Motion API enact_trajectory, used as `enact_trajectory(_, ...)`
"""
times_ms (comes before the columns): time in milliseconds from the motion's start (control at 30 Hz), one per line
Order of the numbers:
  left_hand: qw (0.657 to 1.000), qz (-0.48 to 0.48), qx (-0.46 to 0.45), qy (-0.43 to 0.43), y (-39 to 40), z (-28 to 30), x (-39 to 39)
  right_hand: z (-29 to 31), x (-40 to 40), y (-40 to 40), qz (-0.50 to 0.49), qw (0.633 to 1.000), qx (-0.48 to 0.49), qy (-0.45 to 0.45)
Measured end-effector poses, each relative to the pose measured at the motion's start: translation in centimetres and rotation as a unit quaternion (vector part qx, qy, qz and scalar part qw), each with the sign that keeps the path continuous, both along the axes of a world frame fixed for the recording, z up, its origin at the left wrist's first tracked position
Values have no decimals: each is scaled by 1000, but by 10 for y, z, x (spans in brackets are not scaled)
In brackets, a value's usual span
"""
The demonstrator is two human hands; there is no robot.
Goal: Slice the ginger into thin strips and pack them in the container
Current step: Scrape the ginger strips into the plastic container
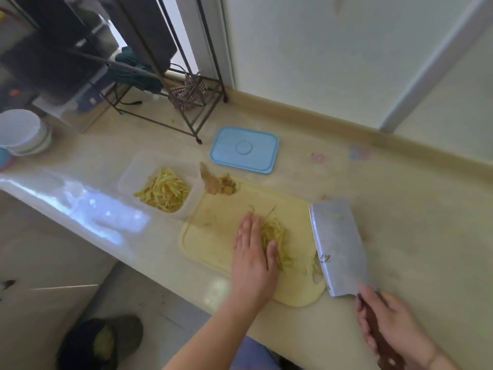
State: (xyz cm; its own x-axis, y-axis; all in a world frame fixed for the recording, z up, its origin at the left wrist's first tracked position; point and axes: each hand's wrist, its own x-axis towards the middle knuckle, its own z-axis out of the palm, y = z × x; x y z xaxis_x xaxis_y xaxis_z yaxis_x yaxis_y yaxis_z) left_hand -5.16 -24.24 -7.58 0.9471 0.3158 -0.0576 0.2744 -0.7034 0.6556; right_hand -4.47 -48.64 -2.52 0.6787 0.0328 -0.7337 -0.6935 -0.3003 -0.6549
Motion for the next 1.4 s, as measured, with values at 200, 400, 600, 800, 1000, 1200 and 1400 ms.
enact_trajectory(200,1000,2,28,9,-8,-1,4,2,3,6,50,999,-7,-7)
enact_trajectory(400,1000,-10,28,8,-16,-1,9,-3,4,33,94,995,16,5)
enact_trajectory(600,1000,-6,-10,-12,-27,-3,18,-10,-2,67,130,991,17,-3)
enact_trajectory(800,997,-32,26,-61,-36,-6,24,-7,-5,77,140,990,28,4)
enact_trajectory(1000,995,-34,20,-94,-41,-6,34,1,7,69,126,992,29,12)
enact_trajectory(1200,990,0,-9,-140,-23,11,51,23,28,85,163,986,11,-11)
enact_trajectory(1400,980,72,-40,-178,59,66,68,73,60,163,246,966,5,-77)
